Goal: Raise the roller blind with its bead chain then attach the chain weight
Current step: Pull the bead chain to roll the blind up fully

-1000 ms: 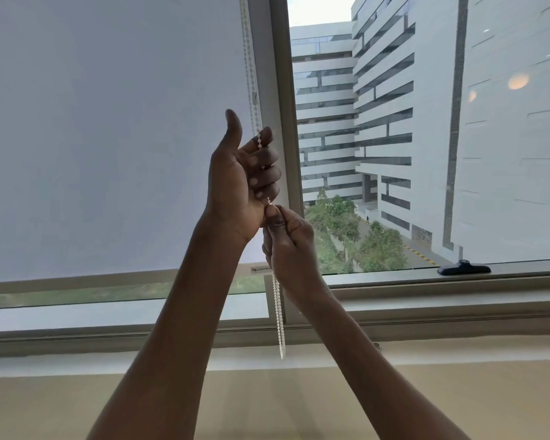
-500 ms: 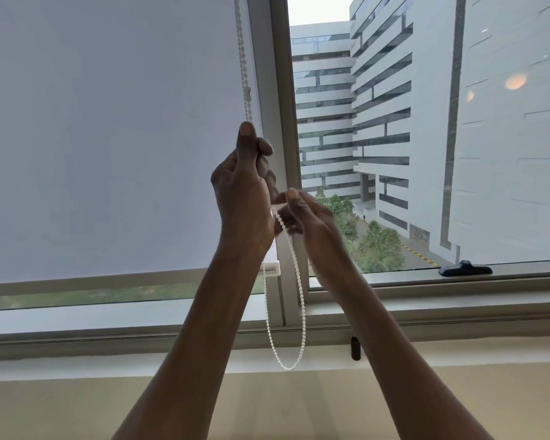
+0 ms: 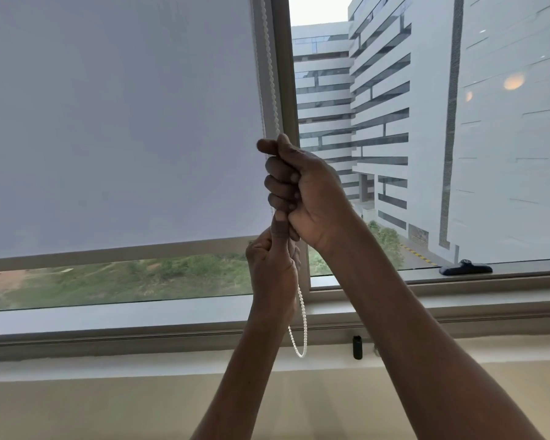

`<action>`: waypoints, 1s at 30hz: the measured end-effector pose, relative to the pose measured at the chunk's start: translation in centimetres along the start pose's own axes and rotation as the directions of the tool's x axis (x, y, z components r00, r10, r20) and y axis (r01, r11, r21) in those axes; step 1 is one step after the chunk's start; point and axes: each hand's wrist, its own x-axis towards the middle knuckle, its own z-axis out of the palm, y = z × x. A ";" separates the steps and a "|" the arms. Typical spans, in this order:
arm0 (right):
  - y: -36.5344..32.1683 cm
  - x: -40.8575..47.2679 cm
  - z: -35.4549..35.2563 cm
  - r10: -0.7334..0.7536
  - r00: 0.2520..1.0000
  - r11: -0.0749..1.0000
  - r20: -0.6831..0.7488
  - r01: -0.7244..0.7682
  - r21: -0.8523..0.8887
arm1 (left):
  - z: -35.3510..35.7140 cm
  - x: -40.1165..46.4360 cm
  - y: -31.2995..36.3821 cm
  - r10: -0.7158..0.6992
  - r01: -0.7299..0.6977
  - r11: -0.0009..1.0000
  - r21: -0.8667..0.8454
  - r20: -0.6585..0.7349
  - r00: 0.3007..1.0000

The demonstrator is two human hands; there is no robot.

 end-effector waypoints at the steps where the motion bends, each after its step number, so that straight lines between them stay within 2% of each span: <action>1: 0.2 0.1 0.1 -0.019 1.000 1.000 -0.016 0.019 0.007 | -0.1 0.1 -0.1 0.004 -0.004 1.000 0.010 0.000 1.000; 5: 0.8 0.2 0.7 -0.127 0.990 0.984 -0.060 0.118 -0.136 | -0.7 0.6 -0.8 0.020 -0.021 0.999 0.030 0.004 1.000; 8: 1.4 0.0 1.0 -0.256 0.963 0.927 -0.086 0.220 -0.302 | -0.8 0.7 -1.2 0.055 -0.055 0.993 0.100 0.002 0.998; 11: 2.0 -0.4 0.8 -0.362 0.926 0.876 -0.107 0.299 -0.378 | -1.2 0.7 -1.7 0.100 -0.105 0.985 0.134 0.045 0.994; 15: 3.8 -1.5 -0.3 -0.452 0.881 0.788 -0.143 0.319 -0.527 | -2.5 1.8 -1.5 0.011 -0.034 0.980 0.198 0.116 0.993; 17: 5.7 -2.6 -1.1 -0.459 0.876 0.746 -0.146 0.291 -0.600 | -2.7 3.0 0.0 -0.064 0.046 0.991 0.123 0.146 0.987; 19: 7.9 -4.0 -1.9 -0.450 0.882 0.701 -0.139 0.253 -0.666 | -2.6 4.7 2.1 -0.121 0.131 0.990 -0.049 0.171 0.978; 21: 9.4 -4.9 -2.2 -0.423 0.895 0.723 -0.141 0.240 -0.648 | -2.3 6.2 4.5 -0.158 0.199 0.971 -0.135 0.262 0.952; 24: 9.9 -5.0 -1.8 -0.397 0.909 0.766 -0.126 0.252 -0.591 | -1.0 7.1 7.1 -0.186 0.241 0.965 -0.104 0.377 0.907; 27: 9.7 -4.7 -1.9 -0.369 0.923 0.787 -0.114 0.245 -0.566 | 0.1 7.1 7.6 -0.215 0.272 0.953 -0.131 0.338 0.916; 30: 9.6 -4.8 -2.5 -0.339 0.933 0.812 -0.122 0.225 -0.538 | 0.3 6.9 7.0 -0.226 0.302 0.916 -0.263 0.285 0.932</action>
